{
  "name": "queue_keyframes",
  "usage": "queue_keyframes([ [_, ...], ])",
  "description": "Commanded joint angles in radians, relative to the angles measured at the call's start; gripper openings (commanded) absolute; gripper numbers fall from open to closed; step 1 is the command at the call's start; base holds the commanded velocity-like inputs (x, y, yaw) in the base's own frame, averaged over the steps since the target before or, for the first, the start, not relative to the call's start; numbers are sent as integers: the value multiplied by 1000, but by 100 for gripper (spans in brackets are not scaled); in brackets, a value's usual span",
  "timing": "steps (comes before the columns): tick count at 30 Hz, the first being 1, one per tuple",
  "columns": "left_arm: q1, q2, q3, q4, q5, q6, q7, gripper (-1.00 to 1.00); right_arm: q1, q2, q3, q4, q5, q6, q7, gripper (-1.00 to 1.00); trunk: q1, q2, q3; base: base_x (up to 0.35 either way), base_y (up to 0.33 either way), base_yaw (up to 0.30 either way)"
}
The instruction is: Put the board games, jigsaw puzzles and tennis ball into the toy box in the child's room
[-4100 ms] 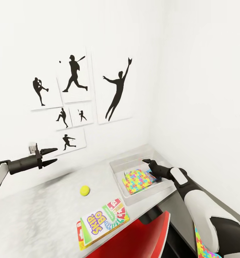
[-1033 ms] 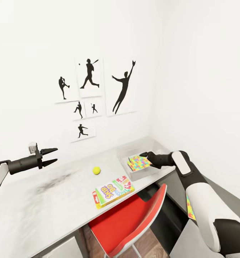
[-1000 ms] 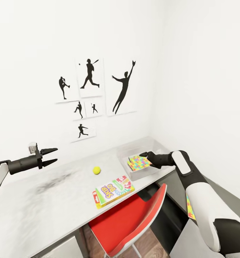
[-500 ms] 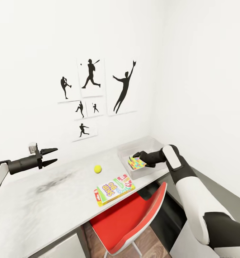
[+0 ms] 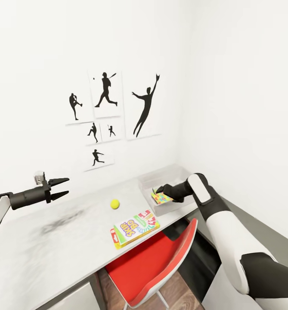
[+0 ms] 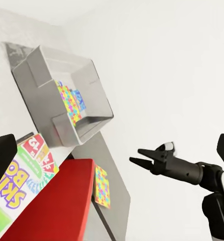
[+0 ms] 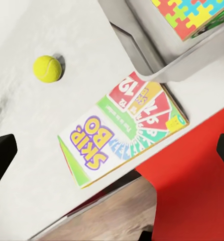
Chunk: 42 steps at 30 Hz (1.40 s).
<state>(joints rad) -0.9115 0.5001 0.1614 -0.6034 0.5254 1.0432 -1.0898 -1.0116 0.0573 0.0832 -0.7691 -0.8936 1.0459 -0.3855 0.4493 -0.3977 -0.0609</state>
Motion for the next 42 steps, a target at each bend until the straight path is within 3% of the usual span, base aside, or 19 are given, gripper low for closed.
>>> queue_keyframes([
  [1, -1, 0, 1, 0, -2, 4, -4, 100, -2, 0, 13, -1, -10, 1, -11, 100, 1, -2, -2, 0, 0, -13],
  [14, -1, 1, 1, 0, -3, 4, -4, 100, -2, -1, 63, 17, -9, 1, -11, 100, 1, -2, -2, 0, 0, -3],
  [24, -1, 1, 1, 0, -3, 4, -4, 100, -2, -3, 161, 23, -10, 1, -4, 100, 1, -2, -2, 0, 0, 0],
  [42, -1, 0, 1, 0, -4, 4, -3, 100, 0, -16, 262, 19, -13, 1, 5, 100, 1, -2, -2, 0, 0, 0],
])
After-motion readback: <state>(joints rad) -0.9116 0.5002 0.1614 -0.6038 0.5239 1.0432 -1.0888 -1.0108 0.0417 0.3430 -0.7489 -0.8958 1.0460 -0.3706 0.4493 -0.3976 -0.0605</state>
